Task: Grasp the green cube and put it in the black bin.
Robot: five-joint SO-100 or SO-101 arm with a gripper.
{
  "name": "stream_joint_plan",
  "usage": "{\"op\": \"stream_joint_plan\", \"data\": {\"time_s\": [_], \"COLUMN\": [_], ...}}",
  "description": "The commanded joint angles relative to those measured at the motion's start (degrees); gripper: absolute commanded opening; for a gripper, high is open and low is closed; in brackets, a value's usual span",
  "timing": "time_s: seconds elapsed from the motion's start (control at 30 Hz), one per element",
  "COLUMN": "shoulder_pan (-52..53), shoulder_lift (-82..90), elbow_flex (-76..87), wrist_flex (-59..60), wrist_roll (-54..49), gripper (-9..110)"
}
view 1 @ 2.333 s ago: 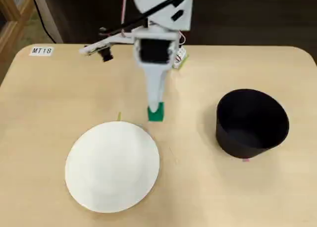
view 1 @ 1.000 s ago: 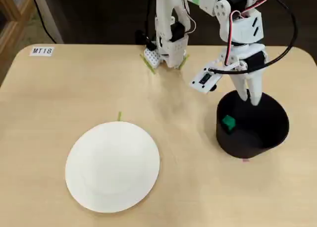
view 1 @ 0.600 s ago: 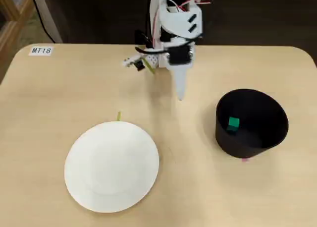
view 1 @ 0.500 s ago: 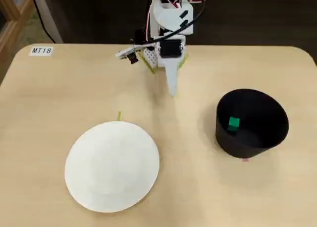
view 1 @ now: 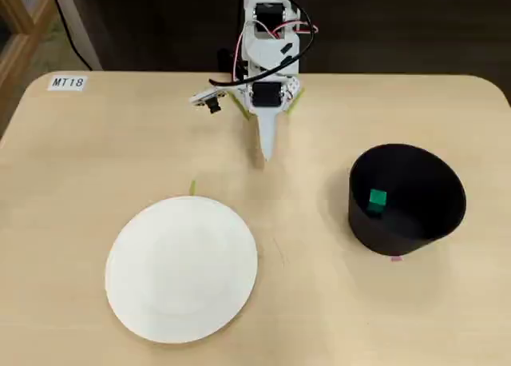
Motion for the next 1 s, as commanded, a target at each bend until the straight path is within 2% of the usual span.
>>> {"op": "stream_joint_plan", "data": {"time_s": [0.0, 0.97], "shoulder_pan": [0.26, -0.88], "shoulder_lift": [0.44, 0.44], "elbow_flex": [0.18, 0.44], "wrist_flex": [-0.09, -0.70], "wrist_roll": [-0.53, -2.72], "gripper": [0, 0]}}
